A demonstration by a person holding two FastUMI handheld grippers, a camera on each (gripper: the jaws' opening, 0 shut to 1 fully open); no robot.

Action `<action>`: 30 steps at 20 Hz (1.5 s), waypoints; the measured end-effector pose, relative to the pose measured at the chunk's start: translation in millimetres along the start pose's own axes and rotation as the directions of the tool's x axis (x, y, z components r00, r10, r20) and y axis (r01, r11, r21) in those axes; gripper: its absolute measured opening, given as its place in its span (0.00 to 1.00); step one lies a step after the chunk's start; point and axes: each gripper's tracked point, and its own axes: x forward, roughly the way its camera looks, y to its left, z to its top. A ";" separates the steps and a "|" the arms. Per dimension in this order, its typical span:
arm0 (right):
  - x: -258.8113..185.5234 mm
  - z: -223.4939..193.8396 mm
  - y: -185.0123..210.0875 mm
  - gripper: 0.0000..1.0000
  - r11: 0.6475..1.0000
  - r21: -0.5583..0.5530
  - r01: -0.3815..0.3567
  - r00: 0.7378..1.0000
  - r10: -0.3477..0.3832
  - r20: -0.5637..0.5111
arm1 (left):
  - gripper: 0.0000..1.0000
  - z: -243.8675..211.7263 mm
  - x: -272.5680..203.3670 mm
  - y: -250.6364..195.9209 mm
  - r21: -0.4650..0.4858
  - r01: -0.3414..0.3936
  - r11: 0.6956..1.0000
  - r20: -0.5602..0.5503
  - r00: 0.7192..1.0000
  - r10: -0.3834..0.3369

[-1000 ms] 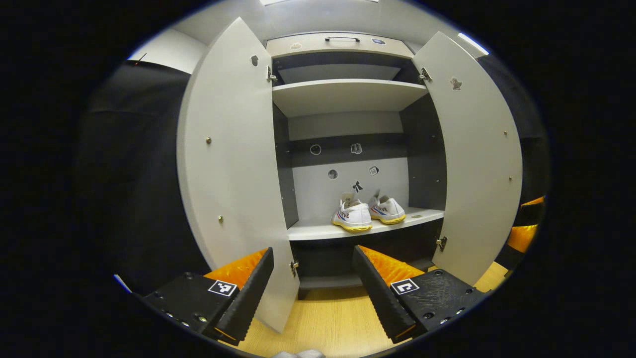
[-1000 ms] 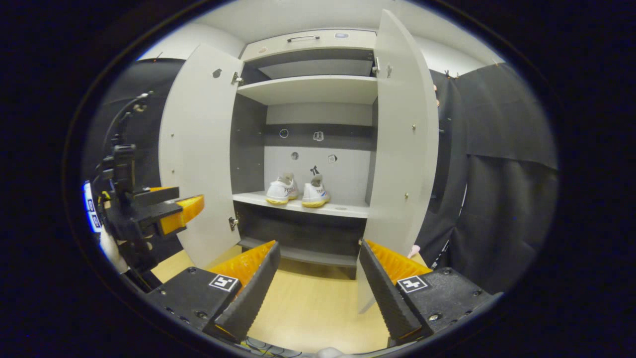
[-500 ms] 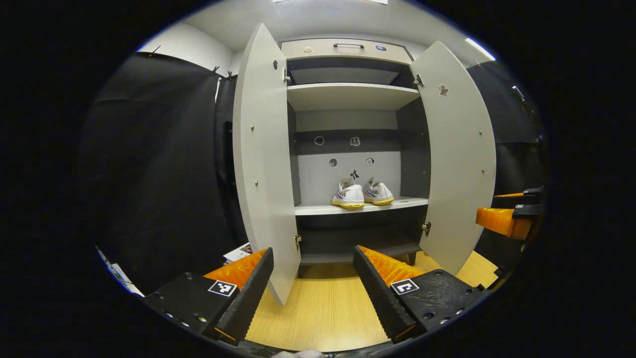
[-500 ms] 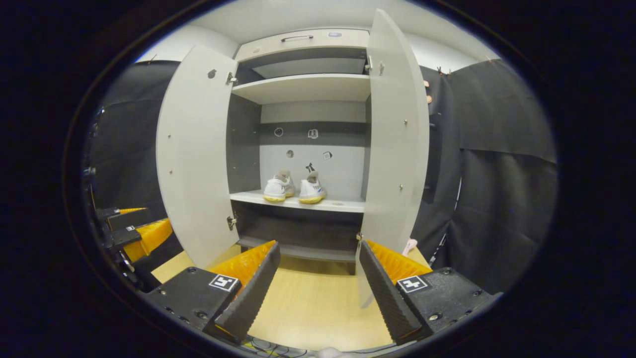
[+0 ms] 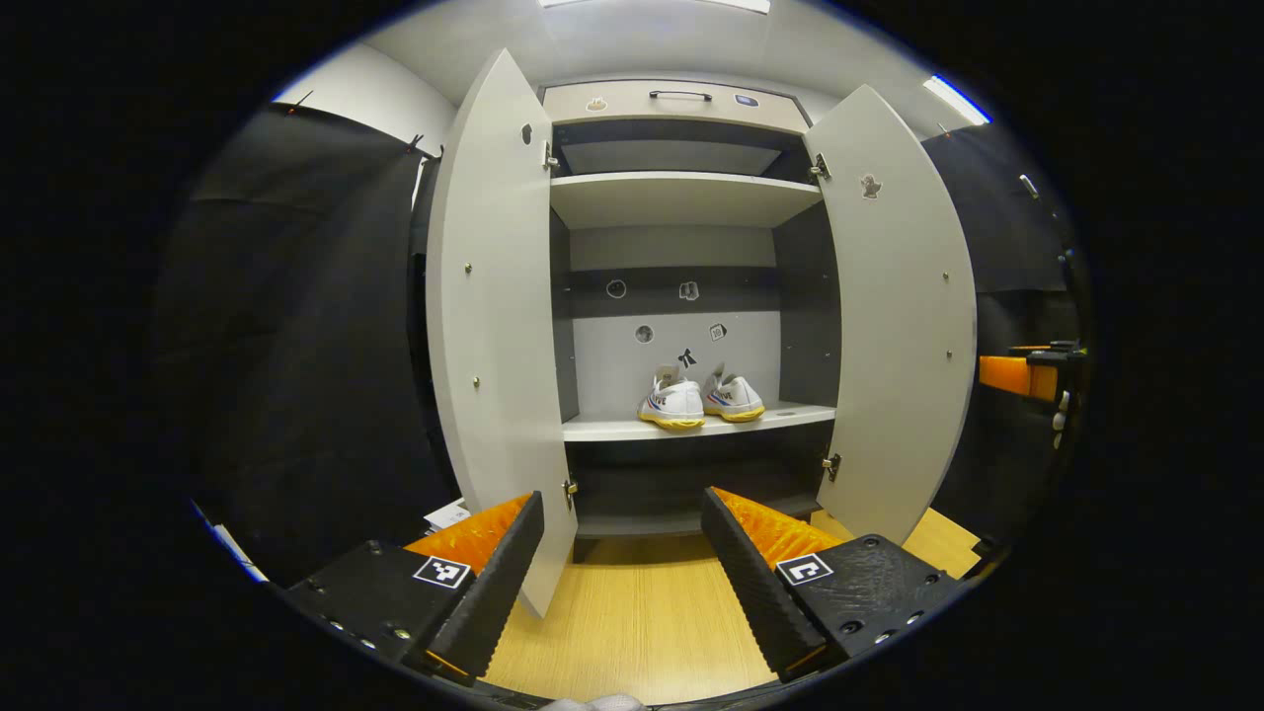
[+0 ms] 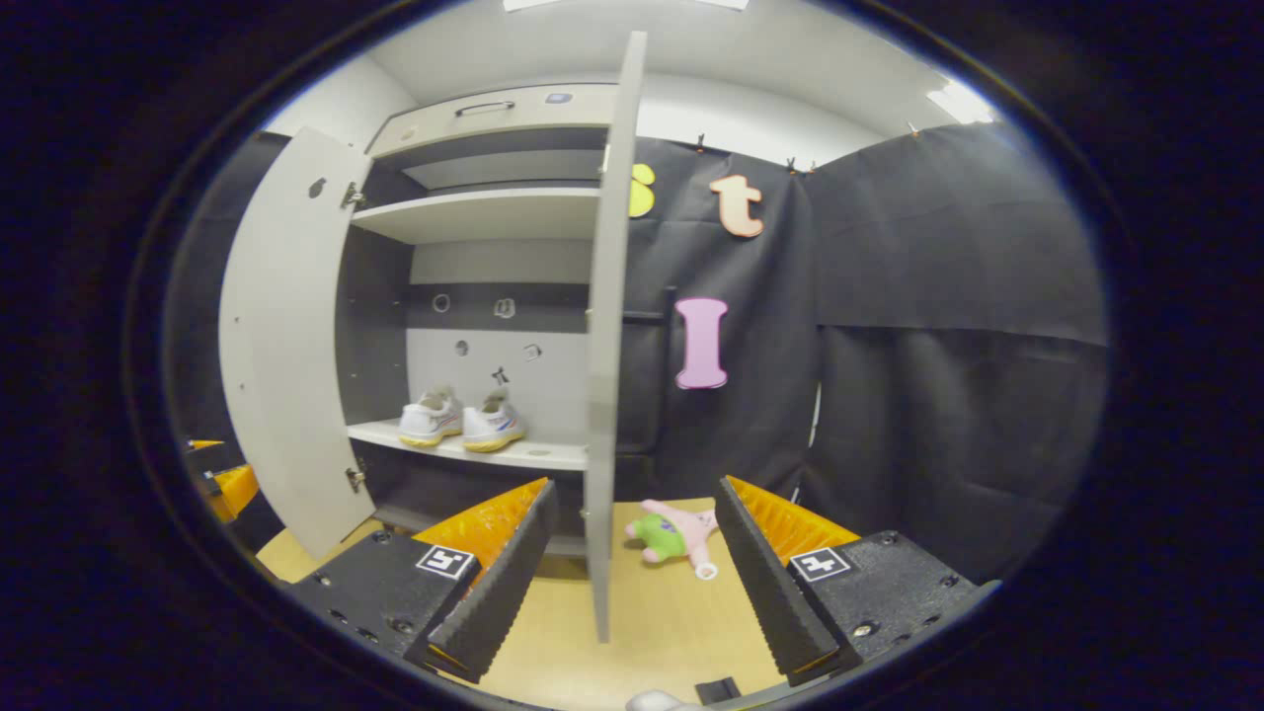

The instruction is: Grab one shoe with the right hand and put it into the shoe cabinet, grab the other shoe with the left hand and put it into the shoe cabinet; then close the right door with the right hand and the left door with the left hand.

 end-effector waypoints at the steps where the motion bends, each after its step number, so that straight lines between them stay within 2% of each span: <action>1: 6.4 7.3 -15.5 1.00 1.000 0.008 0.029 1.000 -0.029 0.010 | 0.96 -0.6 1.0 -2.8 -0.001 0.004 1.000 -0.004 1.000 -0.004; 3: 23.2 18.3 -37.6 1.00 0.997 0.026 0.071 0.997 -0.072 0.021 | 0.96 -1.1 2.3 -5.4 0.004 -0.003 1.000 -0.010 1.000 0.003; 5: 41.1 25.5 -45.7 1.00 0.997 0.031 0.077 0.997 -0.077 0.025 | 0.96 -3.0 3.0 -8.0 0.005 -0.012 1.000 -0.015 1.000 0.013; 9: 58.2 29.0 -43.5 1.00 0.998 0.023 0.056 0.998 -0.056 0.017 | 0.96 -7.4 4.7 -9.0 0.006 -0.033 0.999 -0.034 0.999 0.033; 12: 63.6 32.9 -29.2 0.95 1.000 0.019 -0.009 1.000 0.008 0.020 | 0.96 -8.8 7.4 -8.8 -0.005 -0.043 0.999 -0.037 0.998 0.043; 17: 63.4 32.0 -22.3 0.92 0.999 0.028 -0.016 1.000 0.015 0.015 | 0.96 -10.9 13.3 -11.6 -0.012 -0.047 0.999 -0.044 0.998 0.046; 24: 53.8 31.6 33.7 0.92 0.992 0.034 -0.120 0.993 0.120 0.014 | 0.97 -15.6 8.7 -0.3 -0.004 -0.076 0.997 -0.056 0.996 0.076; 30: 58.2 32.5 92.5 0.92 0.968 0.010 -0.251 0.968 0.250 0.006 | 0.96 -15.5 -2.7 19.5 0.001 -0.124 0.992 -0.058 0.991 0.124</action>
